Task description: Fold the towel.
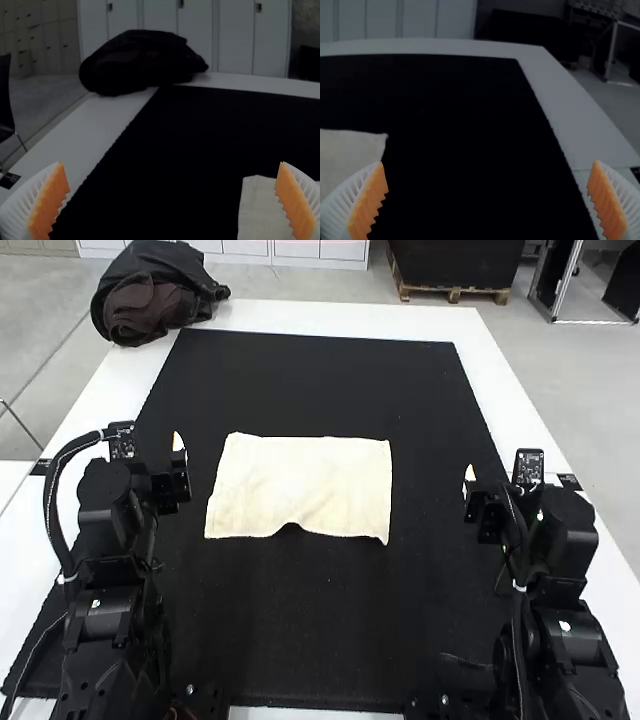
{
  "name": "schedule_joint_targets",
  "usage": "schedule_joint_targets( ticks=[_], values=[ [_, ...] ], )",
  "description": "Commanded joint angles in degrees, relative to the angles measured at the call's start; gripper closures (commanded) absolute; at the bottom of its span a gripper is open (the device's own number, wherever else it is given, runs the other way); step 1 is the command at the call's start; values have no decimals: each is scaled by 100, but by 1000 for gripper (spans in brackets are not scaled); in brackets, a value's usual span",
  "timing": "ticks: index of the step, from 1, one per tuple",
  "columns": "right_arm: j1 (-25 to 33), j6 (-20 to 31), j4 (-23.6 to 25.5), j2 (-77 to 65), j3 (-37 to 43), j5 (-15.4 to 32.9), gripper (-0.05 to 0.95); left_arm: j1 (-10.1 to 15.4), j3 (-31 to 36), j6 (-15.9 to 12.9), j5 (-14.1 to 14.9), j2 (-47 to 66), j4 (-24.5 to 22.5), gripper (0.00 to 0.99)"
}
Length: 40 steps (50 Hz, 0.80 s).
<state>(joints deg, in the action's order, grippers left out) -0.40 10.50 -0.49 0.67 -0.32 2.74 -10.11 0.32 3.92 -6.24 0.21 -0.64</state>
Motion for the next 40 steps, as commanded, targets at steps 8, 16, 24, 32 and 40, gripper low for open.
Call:
schedule_joint_targets(
  ticks=[8,16,24,32,40],
  values=[
    [49,-48,-12,-58,32,-63,-20,-9,-32,30,-53,-38,-32,30],
    [49,-48,-12,-58,32,-63,-20,9,-32,30,-53,-38,-32,30],
    [40,-66,-21,-58,32,-81,-20,-9,-32,30,-53,-38,-32,30],
    [49,-92,-12,-58,32,-99,-20,-9,-32,30,-53,-38,-32,30],
    [49,-101,40,-58,32,-327,-20,9,-32,30,-53,-47,-23,30]
  ],
)
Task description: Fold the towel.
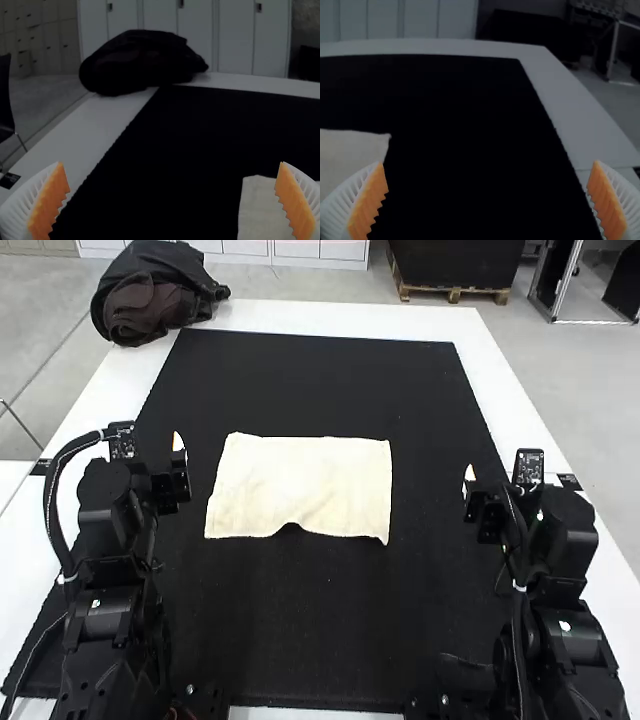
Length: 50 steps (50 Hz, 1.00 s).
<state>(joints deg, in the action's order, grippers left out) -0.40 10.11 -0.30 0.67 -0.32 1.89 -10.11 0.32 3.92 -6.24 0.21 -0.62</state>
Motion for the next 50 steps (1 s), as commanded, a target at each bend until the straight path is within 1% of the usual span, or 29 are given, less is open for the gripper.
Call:
schedule_joint_targets(
  ticks=[1,21,23,25,27,28,30,31,33,36,38,39,41,42,46,50],
  values=[
    [49,-62,21,-58,32,-242,-20,9,-32,30,-53,-47,-34,30],
    [40,-62,21,-58,32,-286,-20,0,-23,30,-53,-38,-34,30],
    [32,17,-23,-58,32,-303,-20,18,-23,30,-53,-38,-70,30],
    [32,299,-164,-58,32,-303,-20,27,-23,30,-53,-38,-122,31],
    [32,773,-269,-58,40,-312,-20,35,-23,-76,-53,-38,-201,33],
    [32,1028,-304,-58,32,-312,-18,44,-32,-234,-53,-47,-228,34],
    [32,1301,-401,-58,32,-312,-15,44,-23,-735,-53,-38,-360,44],
    [40,1353,-454,-58,32,-312,-7,44,-32,-841,-53,-38,-421,48],
    [58,1432,-551,-58,32,-312,-7,44,-23,-937,-53,-38,-527,48],
    [93,1397,-735,-58,32,-286,-7,44,-23,-1113,-44,-38,-843,48],
    [102,1389,-902,-58,32,-180,-7,44,-23,-1131,18,-38,-1001,48],
    [111,1371,-1069,-58,32,-136,-7,44,-23,-1131,62,-38,-1098,48],
    [137,1274,-1535,-58,23,-84,-5,44,-23,-1131,79,-38,-1335,48],
    [146,1213,-1772,-58,-3,-57,-5,44,-14,-1131,97,-38,-1529,46],
    [190,1037,-1807,-14,-364,-66,-2,53,135,-1131,97,-30,-1871,48],
    [207,861,-1728,241,-874,-92,-2,44,601,-1131,53,67,-1810,48]
  ],
)
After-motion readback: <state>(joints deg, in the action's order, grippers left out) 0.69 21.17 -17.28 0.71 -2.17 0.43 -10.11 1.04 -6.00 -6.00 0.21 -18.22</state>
